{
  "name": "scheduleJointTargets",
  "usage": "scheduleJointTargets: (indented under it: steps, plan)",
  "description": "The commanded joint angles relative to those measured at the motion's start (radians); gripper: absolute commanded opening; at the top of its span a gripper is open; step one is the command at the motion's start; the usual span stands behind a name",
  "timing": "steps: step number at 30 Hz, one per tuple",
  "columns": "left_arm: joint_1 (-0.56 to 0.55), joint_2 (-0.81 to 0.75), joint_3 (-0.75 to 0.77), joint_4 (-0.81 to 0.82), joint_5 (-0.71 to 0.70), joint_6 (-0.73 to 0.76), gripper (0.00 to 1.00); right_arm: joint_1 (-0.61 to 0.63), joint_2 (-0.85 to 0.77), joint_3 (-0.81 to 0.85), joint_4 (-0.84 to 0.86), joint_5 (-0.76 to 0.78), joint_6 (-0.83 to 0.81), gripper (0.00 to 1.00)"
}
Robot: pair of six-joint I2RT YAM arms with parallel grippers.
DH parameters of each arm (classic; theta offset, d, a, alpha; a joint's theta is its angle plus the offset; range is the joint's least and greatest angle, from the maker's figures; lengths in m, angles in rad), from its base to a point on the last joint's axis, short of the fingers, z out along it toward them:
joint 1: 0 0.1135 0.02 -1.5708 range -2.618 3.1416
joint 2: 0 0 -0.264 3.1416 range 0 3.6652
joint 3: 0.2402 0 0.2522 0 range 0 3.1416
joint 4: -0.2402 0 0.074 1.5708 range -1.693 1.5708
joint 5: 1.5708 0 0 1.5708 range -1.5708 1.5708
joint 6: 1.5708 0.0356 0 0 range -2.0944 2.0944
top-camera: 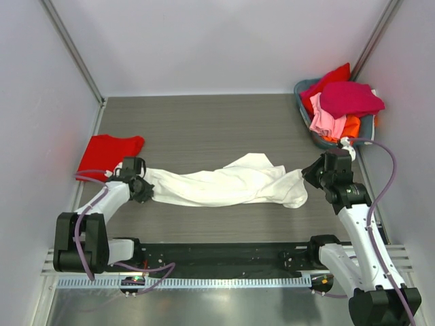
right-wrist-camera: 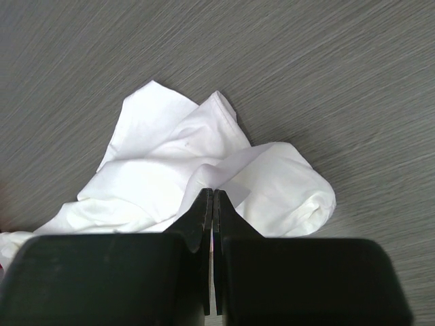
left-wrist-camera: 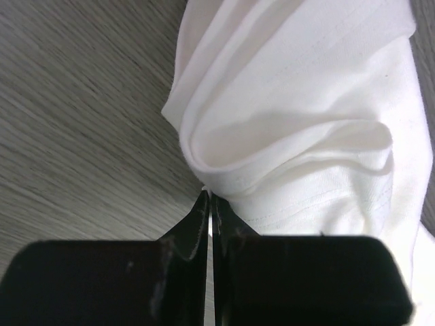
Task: Fold and stack the t-shirts
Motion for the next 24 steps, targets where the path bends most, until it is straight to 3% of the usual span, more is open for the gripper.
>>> scheduleJointTargets:
  steps: [1,6,12,16,24]
  plan:
    - [0.003,0.018,-0.053,0.022,0.020,0.028,0.00,-0.004,-0.021,-0.012,0.030,-0.017,0.012,0.01]
    - [0.005,-0.110,-0.019,-0.051,0.008,0.032,0.00,-0.004,-0.019,0.000,0.031,-0.025,0.008,0.01]
    - [0.005,-0.238,0.131,-0.206,0.028,0.070,0.00,-0.004,0.010,0.073,0.044,-0.045,-0.020,0.01]
    - [0.010,-0.259,0.252,-0.329,0.034,0.094,0.00,-0.003,0.036,0.135,0.060,-0.109,-0.029,0.01]
    - [0.028,-0.259,0.468,-0.380,0.060,0.072,0.00,-0.004,0.122,0.317,0.146,-0.210,-0.024,0.01]
